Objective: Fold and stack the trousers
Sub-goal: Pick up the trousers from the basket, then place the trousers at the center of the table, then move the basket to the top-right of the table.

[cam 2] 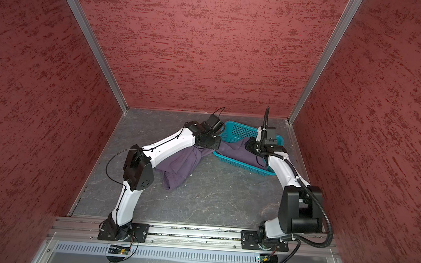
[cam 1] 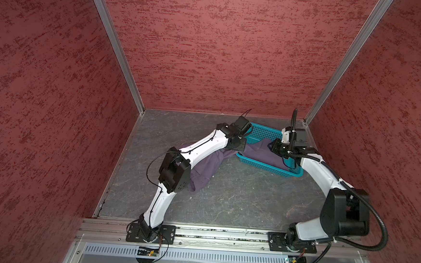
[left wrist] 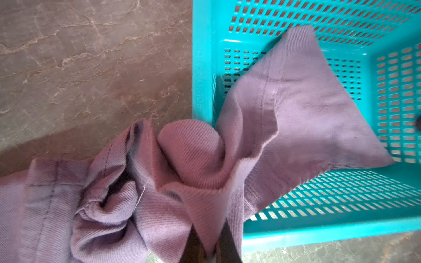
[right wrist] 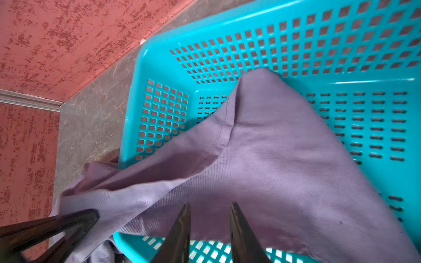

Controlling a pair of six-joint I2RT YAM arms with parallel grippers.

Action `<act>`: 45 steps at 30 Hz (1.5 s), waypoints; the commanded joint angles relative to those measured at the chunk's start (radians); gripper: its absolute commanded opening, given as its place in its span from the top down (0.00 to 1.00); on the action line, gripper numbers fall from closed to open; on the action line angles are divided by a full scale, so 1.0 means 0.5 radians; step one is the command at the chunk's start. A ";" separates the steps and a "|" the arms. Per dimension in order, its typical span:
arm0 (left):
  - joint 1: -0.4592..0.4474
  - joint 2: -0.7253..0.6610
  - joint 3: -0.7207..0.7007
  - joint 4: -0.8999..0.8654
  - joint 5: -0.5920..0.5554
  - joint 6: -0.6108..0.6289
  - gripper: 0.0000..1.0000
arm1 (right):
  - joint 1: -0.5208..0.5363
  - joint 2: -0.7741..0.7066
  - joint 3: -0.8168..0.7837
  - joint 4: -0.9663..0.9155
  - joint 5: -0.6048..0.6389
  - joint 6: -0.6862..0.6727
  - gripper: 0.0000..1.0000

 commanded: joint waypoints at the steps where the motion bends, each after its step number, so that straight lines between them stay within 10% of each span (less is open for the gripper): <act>1: 0.098 -0.326 -0.090 0.160 0.120 -0.051 1.00 | -0.010 0.024 0.006 0.071 -0.055 0.058 0.72; 8: 0.663 -1.012 -0.927 0.677 0.512 -0.407 1.00 | 0.055 -0.123 -0.018 -0.018 0.110 -0.045 0.74; 17: 1.182 -1.566 -1.761 0.733 0.342 -0.660 1.00 | 0.475 -0.212 0.094 -0.136 0.305 -0.231 0.76; 24: 1.229 -1.544 -1.874 0.372 -0.075 -0.841 0.96 | 0.828 -0.179 0.064 -0.152 0.301 -0.228 0.77; 29: 1.215 -1.569 -1.955 0.535 0.064 -0.835 0.34 | 0.853 -0.234 -0.107 -0.168 0.326 -0.035 0.78; 34: 1.096 -1.536 -1.882 0.601 0.026 -0.792 0.07 | 0.799 -0.265 -0.323 -0.292 0.565 0.164 0.76; 45: 0.628 -1.177 -1.547 0.865 0.172 -0.532 0.03 | 0.177 -0.200 -0.339 -0.057 0.420 0.126 0.71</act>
